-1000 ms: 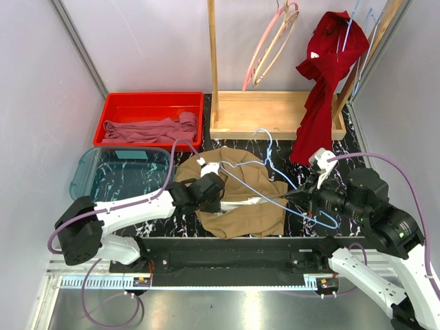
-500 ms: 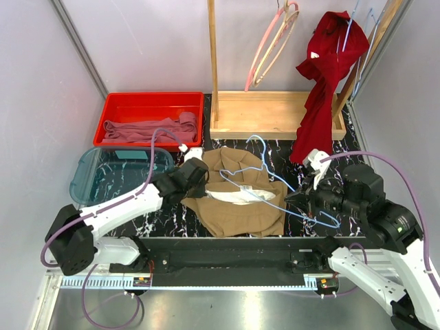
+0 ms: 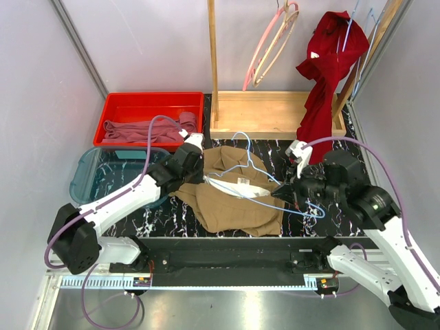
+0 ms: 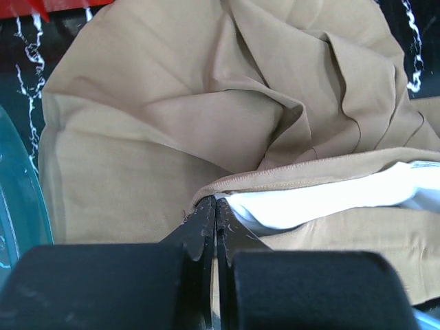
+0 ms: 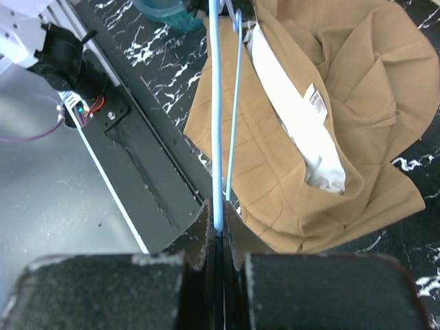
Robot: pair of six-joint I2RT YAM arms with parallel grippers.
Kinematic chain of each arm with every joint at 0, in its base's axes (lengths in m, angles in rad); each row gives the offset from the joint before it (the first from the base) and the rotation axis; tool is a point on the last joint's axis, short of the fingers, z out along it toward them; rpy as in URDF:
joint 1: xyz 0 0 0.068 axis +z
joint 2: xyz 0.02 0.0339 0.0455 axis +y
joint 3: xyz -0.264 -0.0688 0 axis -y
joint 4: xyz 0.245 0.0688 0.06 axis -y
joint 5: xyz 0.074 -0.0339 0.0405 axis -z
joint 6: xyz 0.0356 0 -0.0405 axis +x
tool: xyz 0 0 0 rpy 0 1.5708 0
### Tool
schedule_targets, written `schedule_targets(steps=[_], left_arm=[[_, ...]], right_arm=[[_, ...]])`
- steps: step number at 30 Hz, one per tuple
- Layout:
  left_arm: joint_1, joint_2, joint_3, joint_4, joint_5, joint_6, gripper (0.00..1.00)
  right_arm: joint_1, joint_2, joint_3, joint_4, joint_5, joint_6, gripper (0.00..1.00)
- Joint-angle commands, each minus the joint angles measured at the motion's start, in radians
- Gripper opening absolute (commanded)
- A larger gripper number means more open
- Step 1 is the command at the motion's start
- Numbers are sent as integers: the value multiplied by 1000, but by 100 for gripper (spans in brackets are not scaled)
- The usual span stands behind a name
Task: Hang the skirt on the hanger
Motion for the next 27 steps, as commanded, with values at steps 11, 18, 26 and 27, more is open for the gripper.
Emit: schedule_targets(steps=[11,18,26,27], left_arm=[[9,-94,-7,10,201,117,0],[9,-115,-39,-4,230,116,0],[8,-120,-36,16,270,104,0],[9,-120,-38,19,279,102,0]], right_arm=[[5,41,-130,238,-20,96,0],[6,43,-166,270,-20,109,0],[5,63,-258,431,-11,199,0],[8,66,-271,454,-11,213,0]])
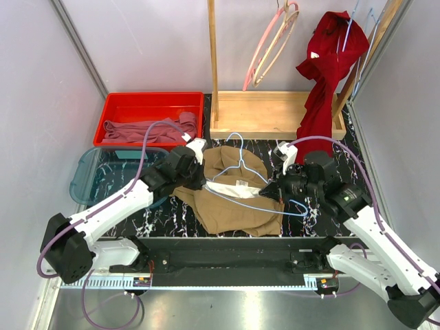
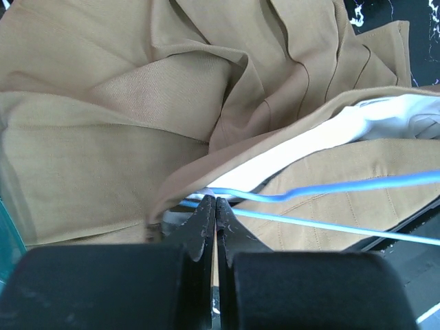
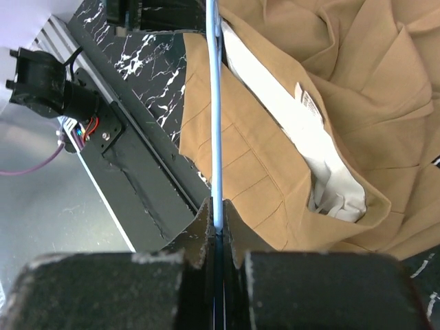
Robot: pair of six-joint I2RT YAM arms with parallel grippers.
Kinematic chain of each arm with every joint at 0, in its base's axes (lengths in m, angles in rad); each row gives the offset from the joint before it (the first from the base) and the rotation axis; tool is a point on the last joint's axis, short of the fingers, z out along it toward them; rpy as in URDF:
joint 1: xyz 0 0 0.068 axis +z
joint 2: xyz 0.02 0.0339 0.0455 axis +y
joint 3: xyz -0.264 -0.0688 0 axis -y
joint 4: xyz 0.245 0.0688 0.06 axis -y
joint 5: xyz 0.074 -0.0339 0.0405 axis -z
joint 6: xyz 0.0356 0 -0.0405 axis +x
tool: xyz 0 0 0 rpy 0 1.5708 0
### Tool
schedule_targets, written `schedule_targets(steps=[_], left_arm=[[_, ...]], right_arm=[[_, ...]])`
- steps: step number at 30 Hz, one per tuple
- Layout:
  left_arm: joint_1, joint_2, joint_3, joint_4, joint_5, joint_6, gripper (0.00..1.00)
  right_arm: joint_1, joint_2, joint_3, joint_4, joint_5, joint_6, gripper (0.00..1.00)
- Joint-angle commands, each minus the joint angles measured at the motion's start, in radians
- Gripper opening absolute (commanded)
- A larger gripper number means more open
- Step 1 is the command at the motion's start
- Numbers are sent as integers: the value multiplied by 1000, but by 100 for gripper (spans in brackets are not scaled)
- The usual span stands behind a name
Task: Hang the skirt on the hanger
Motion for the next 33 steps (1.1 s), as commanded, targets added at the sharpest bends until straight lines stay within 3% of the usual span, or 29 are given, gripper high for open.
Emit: schedule_targets(steps=[1,11,19,25,33], left_arm=[[3,-31,0,51,69,-5,0],[3,-22,-19,147,149,-55,0],[1,-2,-22,160,218,-52,0],[3,-38,17,95,159,-26,15],[5,-57,72,39,80,-17,8]], right_arm=[[8,15,-63,210,3,102,0],[14,12,-202,430,29,193,0],[14,-81,-336,635,76,234,0],[14,-161,-373,680,38,225,0],[14,-255,-359,576,36,188,0]])
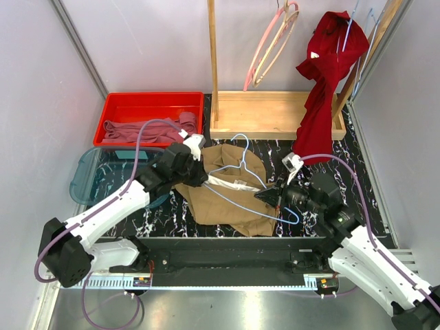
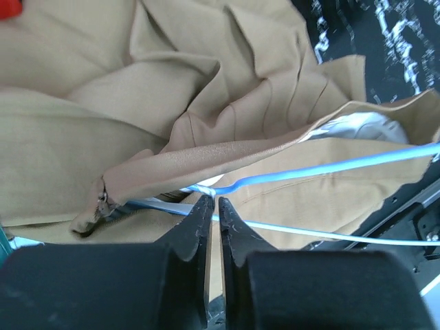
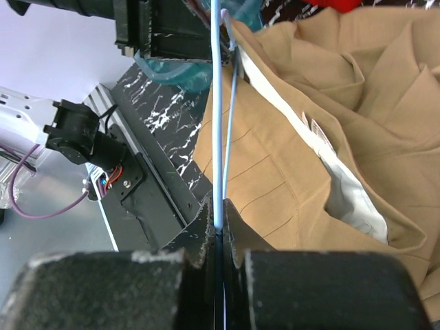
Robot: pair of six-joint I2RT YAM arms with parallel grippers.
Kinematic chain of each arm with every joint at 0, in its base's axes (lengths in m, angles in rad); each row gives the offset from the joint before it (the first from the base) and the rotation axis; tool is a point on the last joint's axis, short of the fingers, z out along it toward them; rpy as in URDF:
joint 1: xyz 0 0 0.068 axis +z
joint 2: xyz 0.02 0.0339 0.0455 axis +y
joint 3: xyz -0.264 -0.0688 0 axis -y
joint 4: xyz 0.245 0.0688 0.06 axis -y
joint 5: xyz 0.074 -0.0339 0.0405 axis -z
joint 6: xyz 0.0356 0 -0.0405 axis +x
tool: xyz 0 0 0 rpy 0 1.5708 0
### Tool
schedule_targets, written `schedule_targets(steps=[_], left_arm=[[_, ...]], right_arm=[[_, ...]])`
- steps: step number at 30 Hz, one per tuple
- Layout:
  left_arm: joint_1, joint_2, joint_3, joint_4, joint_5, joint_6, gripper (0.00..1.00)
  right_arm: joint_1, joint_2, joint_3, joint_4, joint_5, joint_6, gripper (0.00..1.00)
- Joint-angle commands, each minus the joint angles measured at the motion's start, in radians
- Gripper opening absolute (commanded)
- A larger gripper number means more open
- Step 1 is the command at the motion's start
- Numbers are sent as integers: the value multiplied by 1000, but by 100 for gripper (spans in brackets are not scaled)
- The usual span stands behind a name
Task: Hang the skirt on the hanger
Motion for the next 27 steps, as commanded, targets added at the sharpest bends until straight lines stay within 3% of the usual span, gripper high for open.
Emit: schedule_targets(steps=[1,17,20,21,24,25,27], left_arm=[[-15,-28,67,-7,13,3,8],[-3,-151,72,-76,-259,12,13],[-1,-155,72,-78,-263,12,19],[0,-154,73,-79,-265,10,27],[0,-151,69,-76,-253,-2,36],[0,-146,66,-75,-254,-8,48],[0,-125,60,-69,-280,-37,50]], right_arm=[[4,-58,37,65,40,-33,0],[4,-127,61,11,87,-30,0],[4,-123,60,11,92,-30,0],[4,-117,60,13,97,-29,0],[2,-97,72,-10,103,-27,0],[4,-91,75,-15,101,-27,0],[2,-72,80,-35,104,-21,0]])
